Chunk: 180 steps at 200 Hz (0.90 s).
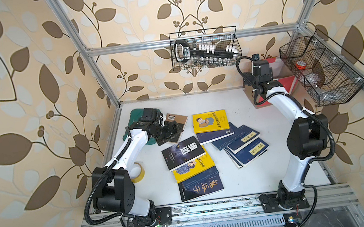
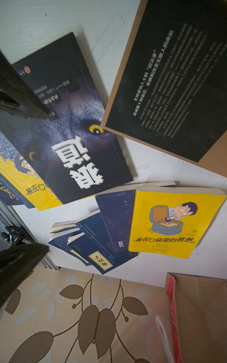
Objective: Put the books into the canvas bag
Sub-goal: Move the canvas bag to the center of the board.
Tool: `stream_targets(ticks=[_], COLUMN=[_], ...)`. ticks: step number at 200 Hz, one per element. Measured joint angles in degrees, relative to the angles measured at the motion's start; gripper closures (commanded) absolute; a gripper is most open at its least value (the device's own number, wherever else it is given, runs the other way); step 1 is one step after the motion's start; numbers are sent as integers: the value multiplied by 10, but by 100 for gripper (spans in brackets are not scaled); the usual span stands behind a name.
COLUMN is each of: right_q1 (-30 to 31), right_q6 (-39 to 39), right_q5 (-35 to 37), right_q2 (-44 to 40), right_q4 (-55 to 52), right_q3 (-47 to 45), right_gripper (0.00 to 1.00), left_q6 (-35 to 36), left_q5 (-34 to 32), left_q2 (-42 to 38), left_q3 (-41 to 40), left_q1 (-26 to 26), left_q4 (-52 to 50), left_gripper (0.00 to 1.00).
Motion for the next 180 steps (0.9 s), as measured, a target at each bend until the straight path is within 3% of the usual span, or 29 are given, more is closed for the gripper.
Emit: stream_targets(ticks=[30, 80, 92, 108, 135, 174, 180], right_q1=[-12, -50, -52, -51, -49, -37, -31], right_q6=[-21, -26, -28, -24, -23, -18, -17], right_q5=[-7, 2, 7, 7, -1, -19, -22], right_q2=[26, 59, 66, 67, 67, 61, 57], right_q4=[-36, -69, -71, -74, -77, -79, -79], right_q3=[56, 51, 47, 36, 32, 19, 14], right_gripper=[2, 3, 11, 34, 59, 83, 91], left_q6=[-2, -2, -2, -2, -2, -2, -2], left_q5=[0, 0, 0, 0, -1, -1, -1], left_q2=[-1, -25, -28, -30, -30, -33, -33], left_q3=[-6, -9, -9, -9, -9, -9, -9], left_q1=[0, 0, 0, 0, 0, 0, 0], left_q4=[5, 7, 7, 7, 7, 7, 7], left_gripper=[1, 1, 1, 1, 1, 1, 1])
